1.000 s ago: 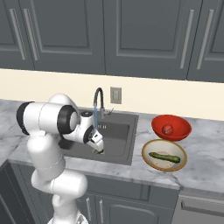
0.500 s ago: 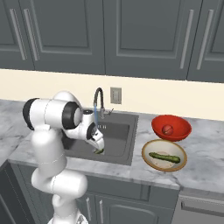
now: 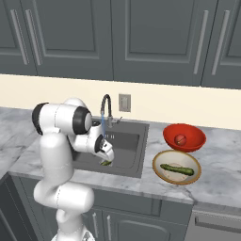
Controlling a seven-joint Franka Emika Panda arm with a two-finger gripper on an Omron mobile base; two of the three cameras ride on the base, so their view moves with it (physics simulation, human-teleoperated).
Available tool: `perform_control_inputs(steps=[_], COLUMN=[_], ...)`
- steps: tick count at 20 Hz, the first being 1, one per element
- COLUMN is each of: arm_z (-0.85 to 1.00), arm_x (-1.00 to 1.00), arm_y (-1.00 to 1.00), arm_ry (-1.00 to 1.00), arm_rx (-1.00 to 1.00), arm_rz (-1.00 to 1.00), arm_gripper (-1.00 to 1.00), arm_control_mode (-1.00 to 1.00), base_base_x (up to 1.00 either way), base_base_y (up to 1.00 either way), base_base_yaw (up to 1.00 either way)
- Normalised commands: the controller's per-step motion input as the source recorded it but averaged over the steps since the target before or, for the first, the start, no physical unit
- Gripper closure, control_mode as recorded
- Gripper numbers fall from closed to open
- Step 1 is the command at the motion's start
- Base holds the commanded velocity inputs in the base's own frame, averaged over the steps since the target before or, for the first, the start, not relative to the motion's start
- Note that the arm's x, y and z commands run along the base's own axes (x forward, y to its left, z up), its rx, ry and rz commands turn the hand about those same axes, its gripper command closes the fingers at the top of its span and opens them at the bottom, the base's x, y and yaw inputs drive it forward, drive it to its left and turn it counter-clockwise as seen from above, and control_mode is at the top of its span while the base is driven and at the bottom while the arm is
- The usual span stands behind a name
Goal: Pick the squashs from the sink and place them in one bowl. Place the onion in the other bowl. Then turn off the sink faucet.
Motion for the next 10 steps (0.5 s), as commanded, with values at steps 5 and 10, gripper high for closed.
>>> perform_control_inputs(steps=[5,10], arm_z=[-0.27,-0.28], arm_x=[0.0,0.0], arm_y=[-0.03,0.0], arm_ry=[-0.04,-0.04], arm_rx=[0.0,0.0], arm_rz=[0.04,0.02], arm_gripper=[-1.0,-1.0], arm_control_mode=[-1.0,-1.0], base_base_x=[0.0,0.0], base_base_y=[0.0,0.0], base_base_yaw=[0.0,0.0])
